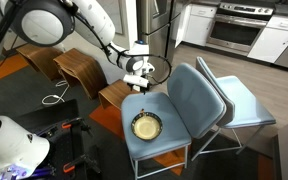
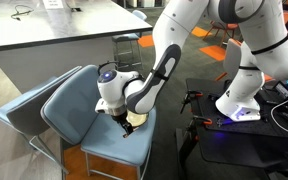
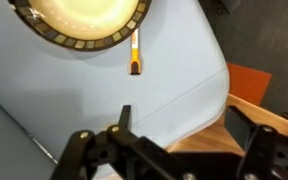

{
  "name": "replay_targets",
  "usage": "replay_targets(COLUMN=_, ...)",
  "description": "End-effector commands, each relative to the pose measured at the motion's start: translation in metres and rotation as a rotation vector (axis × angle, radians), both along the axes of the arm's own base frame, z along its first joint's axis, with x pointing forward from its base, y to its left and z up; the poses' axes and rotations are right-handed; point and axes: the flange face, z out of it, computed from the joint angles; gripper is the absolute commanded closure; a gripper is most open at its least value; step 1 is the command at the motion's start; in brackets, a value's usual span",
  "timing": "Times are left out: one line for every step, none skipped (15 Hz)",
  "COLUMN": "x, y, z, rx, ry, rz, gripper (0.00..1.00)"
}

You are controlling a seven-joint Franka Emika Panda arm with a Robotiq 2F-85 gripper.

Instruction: Put the marker in the bowl

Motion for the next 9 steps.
replay_targets(x=0.001, y=0.000, z=-0.001, rx=0.000, ry=0.001, rz=0.000, gripper=0.00)
replay_targets(x=0.001, y=0.000, z=0.000, rx=0.000, ry=-0.001, rz=0.000, gripper=0.00)
replay_targets(x=0.002, y=0.001, z=0.000, rx=0.001, ry=-0.001, rz=-0.001, gripper=0.00)
replay_targets(x=0.002, y=0.001, z=0.000, rx=0.001, ry=-0.001, rz=0.000, gripper=0.00)
replay_targets(x=0.002, y=0.001, z=0.000, rx=0.000, ry=-0.001, rz=0.000, gripper=0.00)
replay_targets(x=0.002, y=0.001, z=0.000, rx=0.001, ry=-0.001, rz=0.000, gripper=0.00)
replay_targets(x=0.002, y=0.000, z=-0.006, rx=0.000, ry=0.014, rz=-0.007, gripper=0.00)
replay_targets(x=0.003, y=0.000, z=-0.012, rx=0.002, ry=0.011, rz=0.009, gripper=0.00)
replay_targets(x=0.003, y=-0.002, z=-0.019, rx=0.006, ry=0.015, rz=0.018, gripper=0.00)
